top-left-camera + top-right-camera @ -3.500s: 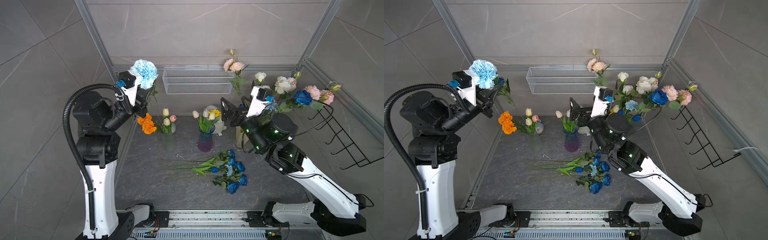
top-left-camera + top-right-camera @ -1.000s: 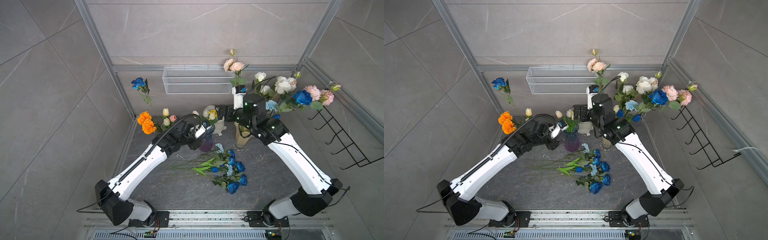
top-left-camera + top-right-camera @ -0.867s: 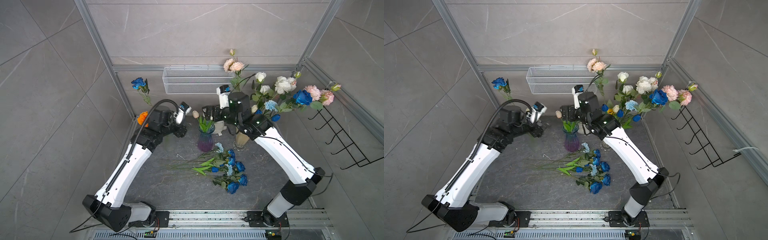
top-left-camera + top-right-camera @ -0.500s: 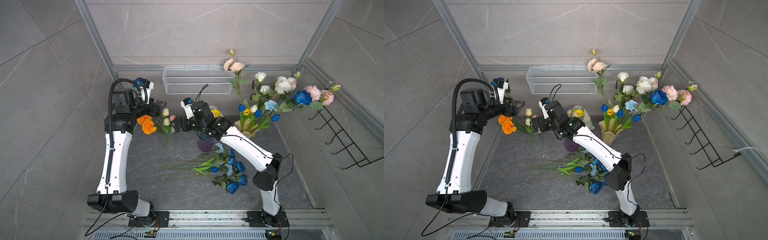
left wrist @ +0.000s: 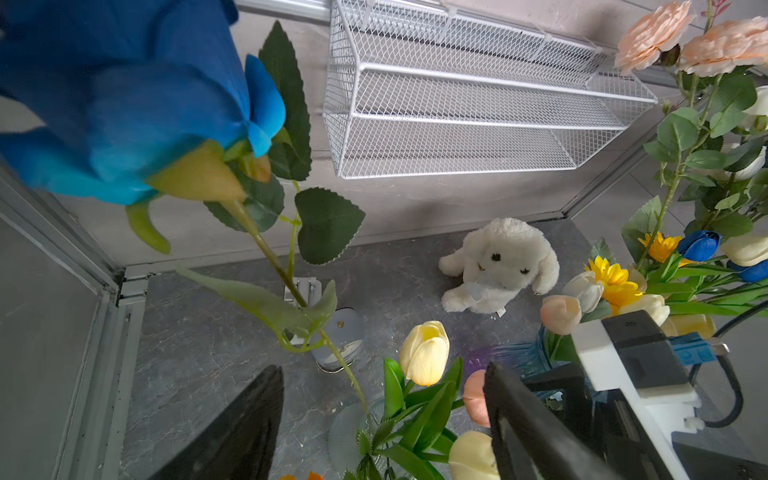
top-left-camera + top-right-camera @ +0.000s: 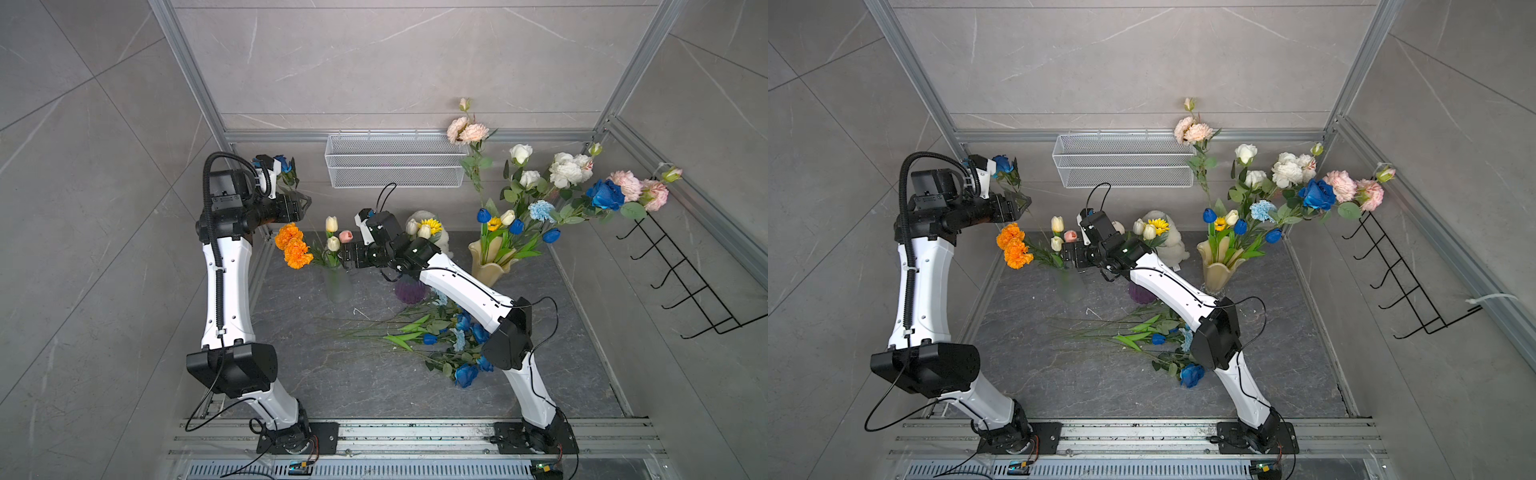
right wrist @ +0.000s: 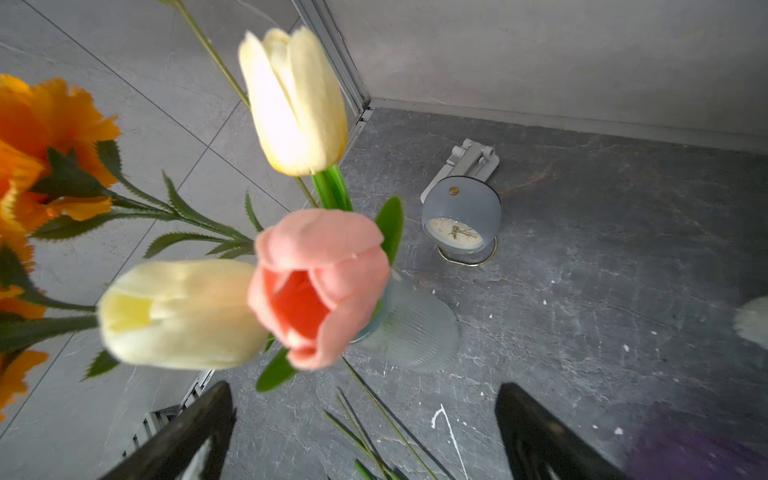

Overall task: Pick out blue flowers from the vase
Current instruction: Pick up the flower from the vase.

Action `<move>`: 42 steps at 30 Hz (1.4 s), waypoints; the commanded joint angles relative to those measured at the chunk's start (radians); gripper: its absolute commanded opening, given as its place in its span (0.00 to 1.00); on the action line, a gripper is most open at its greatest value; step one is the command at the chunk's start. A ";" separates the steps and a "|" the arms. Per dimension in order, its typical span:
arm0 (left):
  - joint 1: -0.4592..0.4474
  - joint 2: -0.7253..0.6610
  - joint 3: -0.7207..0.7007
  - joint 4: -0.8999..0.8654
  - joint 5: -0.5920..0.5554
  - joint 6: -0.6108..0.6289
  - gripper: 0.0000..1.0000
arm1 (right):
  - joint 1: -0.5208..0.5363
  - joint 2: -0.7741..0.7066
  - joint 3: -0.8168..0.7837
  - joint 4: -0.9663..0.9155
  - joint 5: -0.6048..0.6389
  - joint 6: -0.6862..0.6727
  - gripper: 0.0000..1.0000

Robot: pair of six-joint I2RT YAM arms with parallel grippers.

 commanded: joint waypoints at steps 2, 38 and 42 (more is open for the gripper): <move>-0.001 0.027 0.013 0.033 -0.027 -0.016 0.73 | -0.005 0.055 0.045 0.030 -0.030 0.053 1.00; -0.006 0.057 -0.188 0.383 0.137 -0.088 0.50 | -0.020 0.239 0.177 -0.021 -0.022 0.088 0.99; -0.007 0.050 -0.230 0.453 0.201 -0.107 0.43 | -0.020 0.244 0.180 -0.019 -0.023 0.083 0.99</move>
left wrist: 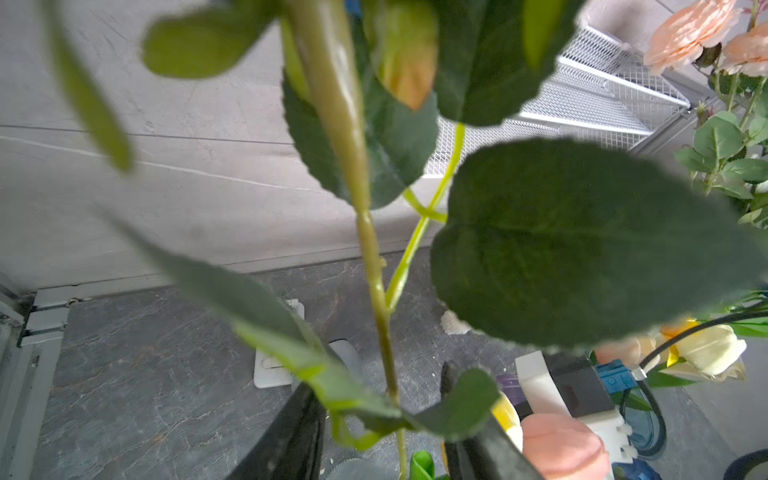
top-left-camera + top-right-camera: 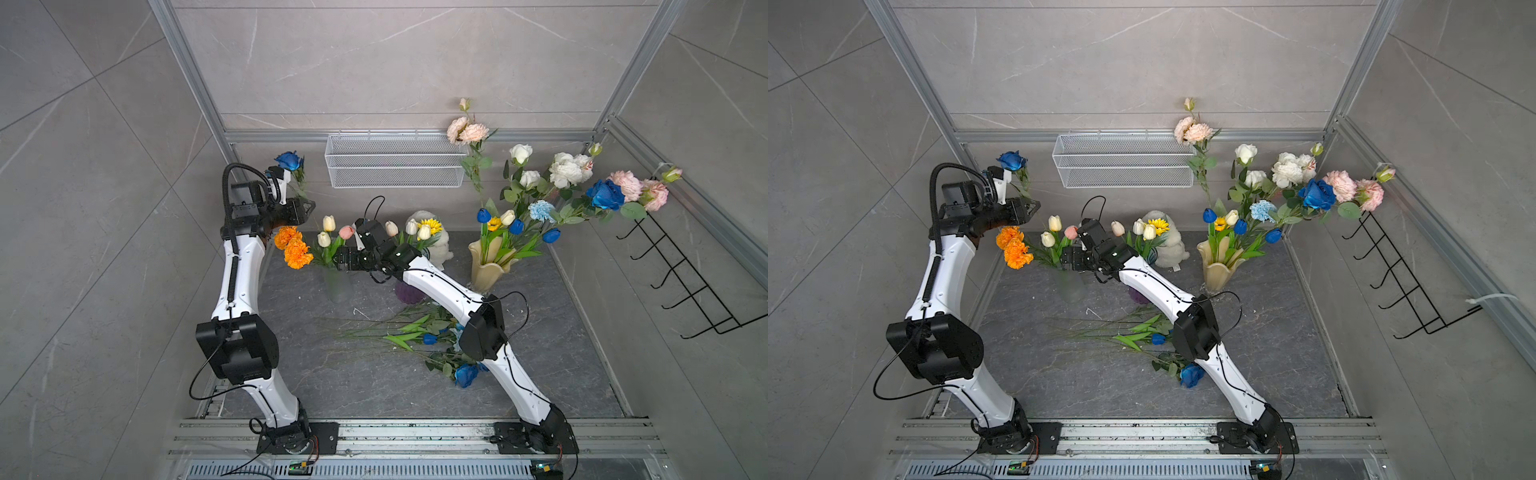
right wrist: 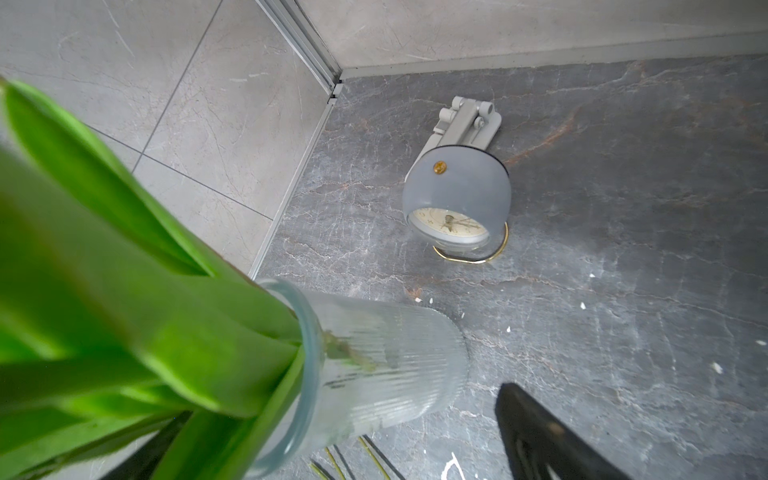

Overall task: Pick out blue flowers from the vase
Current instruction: Pick up the flower from the vase, then place the flower at the center of the board.

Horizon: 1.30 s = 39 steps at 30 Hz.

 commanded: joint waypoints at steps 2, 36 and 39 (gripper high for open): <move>-0.004 -0.039 -0.031 0.132 0.103 -0.039 0.28 | 0.000 0.018 0.007 -0.029 0.001 -0.016 0.99; -0.004 -0.371 0.091 0.219 -0.058 0.046 0.00 | 0.003 0.010 0.157 -0.101 0.014 -0.061 0.98; -0.004 -0.431 0.113 0.170 -0.112 0.079 0.00 | 0.005 -0.026 0.170 -0.107 0.012 -0.071 0.98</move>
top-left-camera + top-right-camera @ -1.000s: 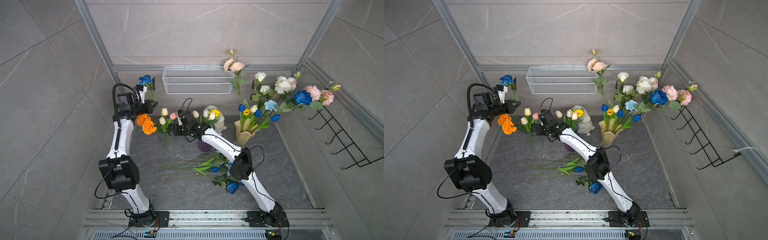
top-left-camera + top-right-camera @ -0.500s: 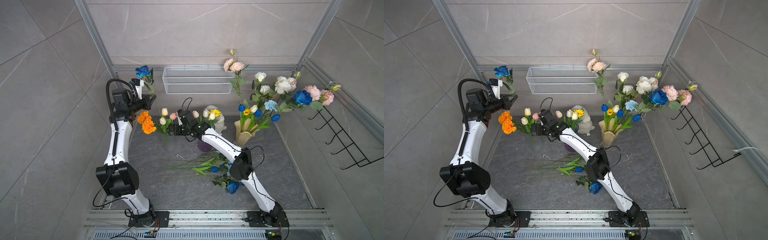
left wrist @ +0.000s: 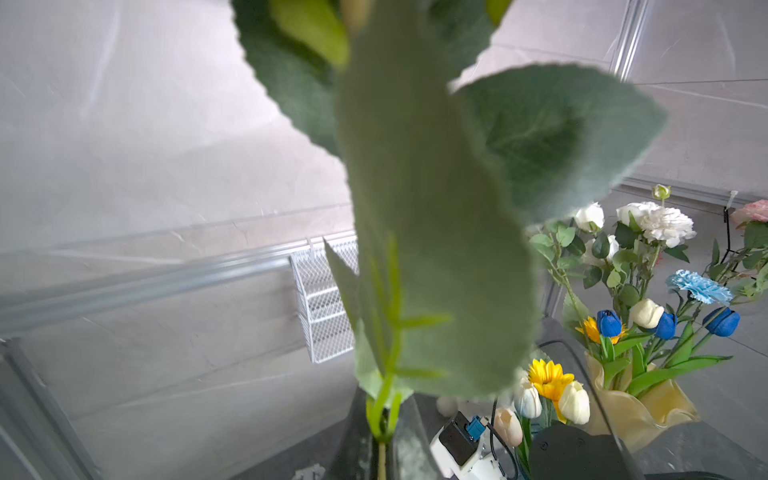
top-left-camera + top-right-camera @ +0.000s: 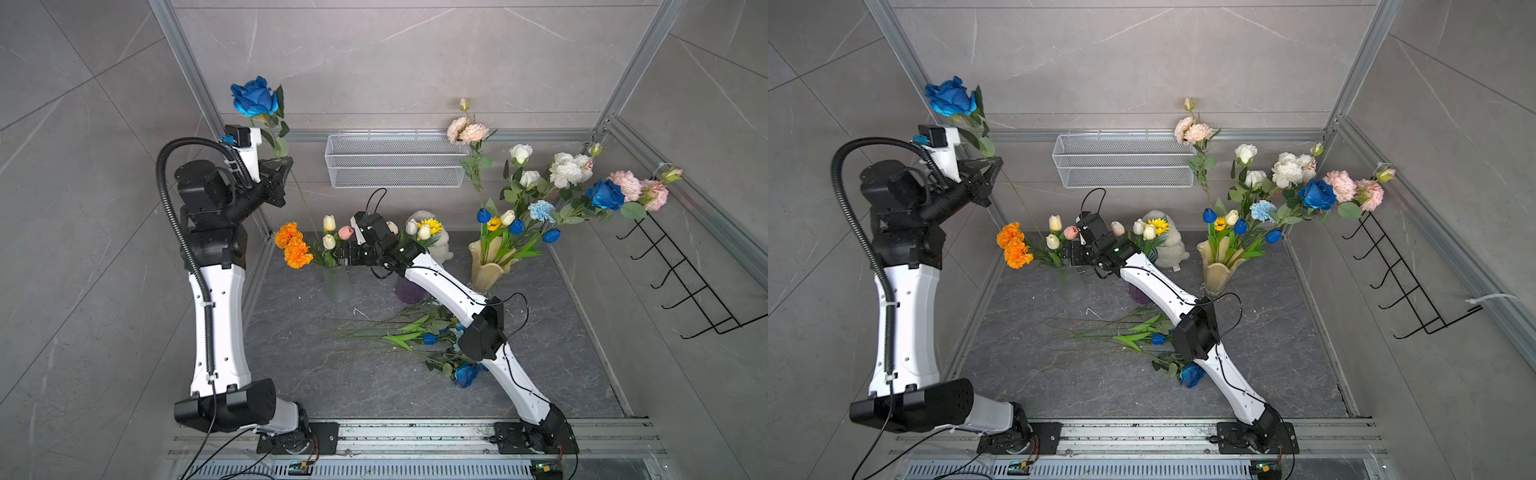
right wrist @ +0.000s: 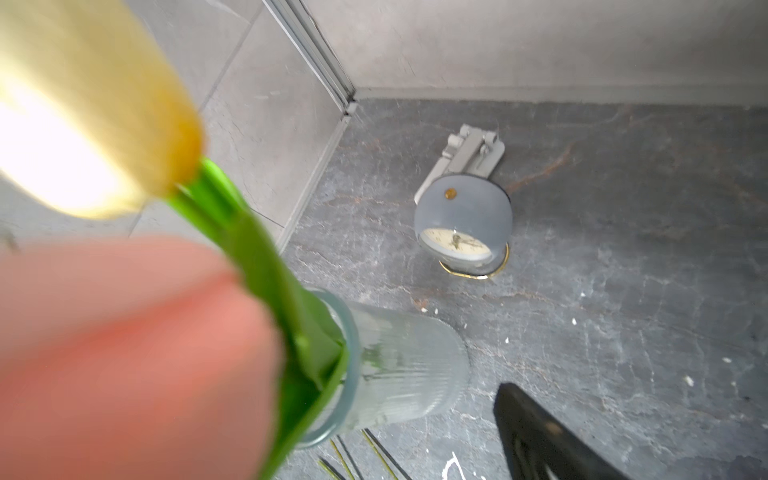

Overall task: Pick out blue flowers from the vase
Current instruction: Place the flower at the center of the board.

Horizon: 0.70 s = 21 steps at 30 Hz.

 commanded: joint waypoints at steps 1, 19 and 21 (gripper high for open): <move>-0.001 -0.081 0.038 -0.010 -0.093 0.062 0.00 | 0.006 -0.052 0.028 -0.030 0.006 -0.032 0.98; 0.000 -0.355 0.010 -0.467 -0.439 0.445 0.00 | -0.047 -0.726 -0.647 0.189 0.128 -0.107 1.00; -0.001 -0.375 -0.033 -0.517 -0.483 0.492 0.00 | -0.075 -0.788 -0.709 0.194 0.138 -0.109 1.00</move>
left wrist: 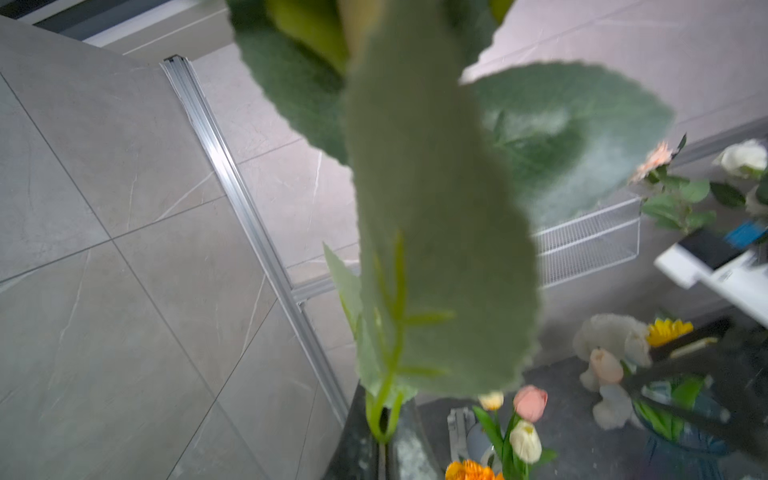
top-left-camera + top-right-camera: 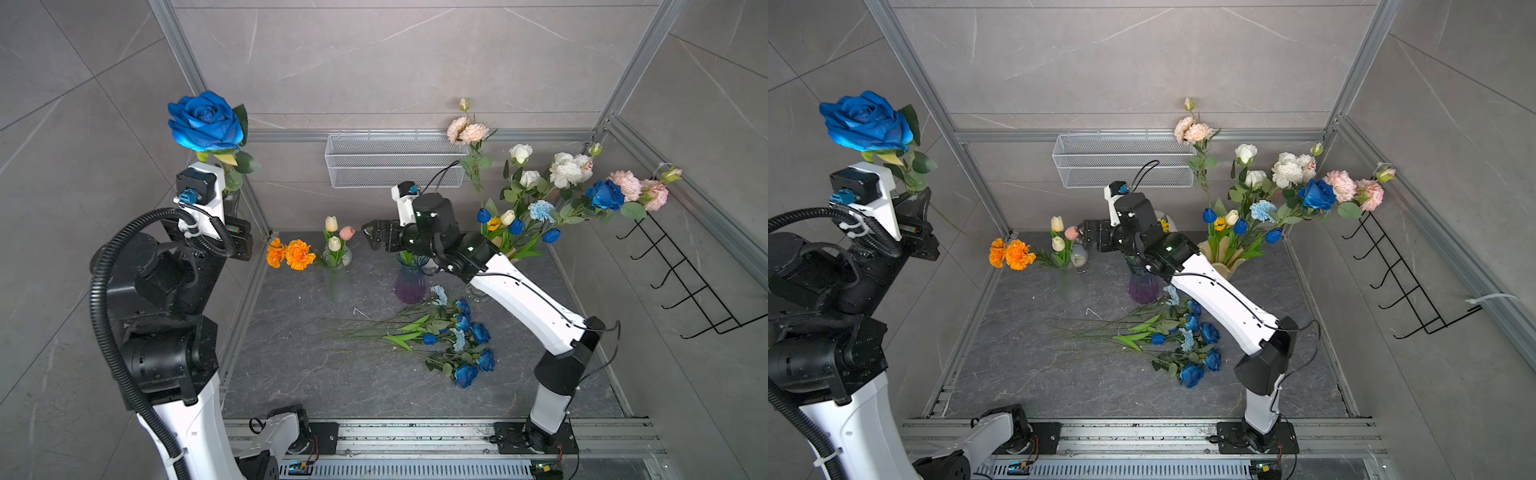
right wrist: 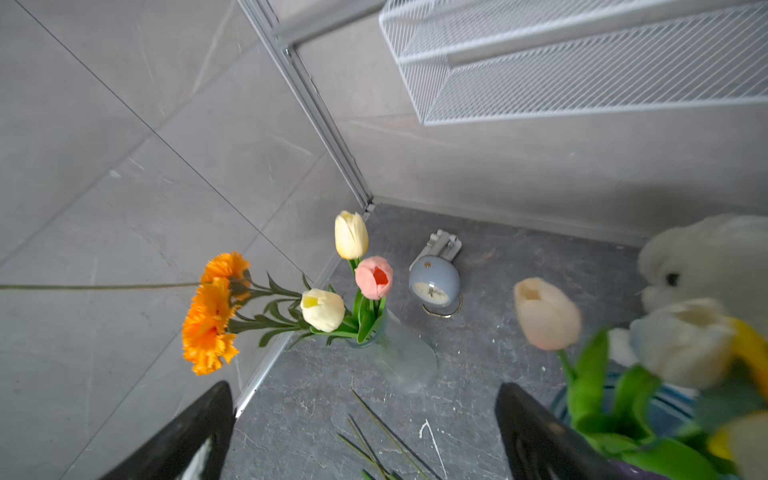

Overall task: Pick out blue flowers from the vase
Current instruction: Place the flower at the center of the board.

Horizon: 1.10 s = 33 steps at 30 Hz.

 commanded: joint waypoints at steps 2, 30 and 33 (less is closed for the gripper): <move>0.001 -0.063 -0.134 -0.089 -0.172 0.174 0.00 | -0.071 -0.117 -0.129 0.028 0.033 -0.027 1.00; -0.003 -0.225 -0.355 -0.014 0.008 0.131 0.00 | -0.185 -0.364 -0.315 -0.028 0.094 -0.036 1.00; -0.004 -0.235 -0.437 -0.069 0.082 0.122 0.00 | -0.225 -0.406 -0.347 -0.047 0.097 -0.028 1.00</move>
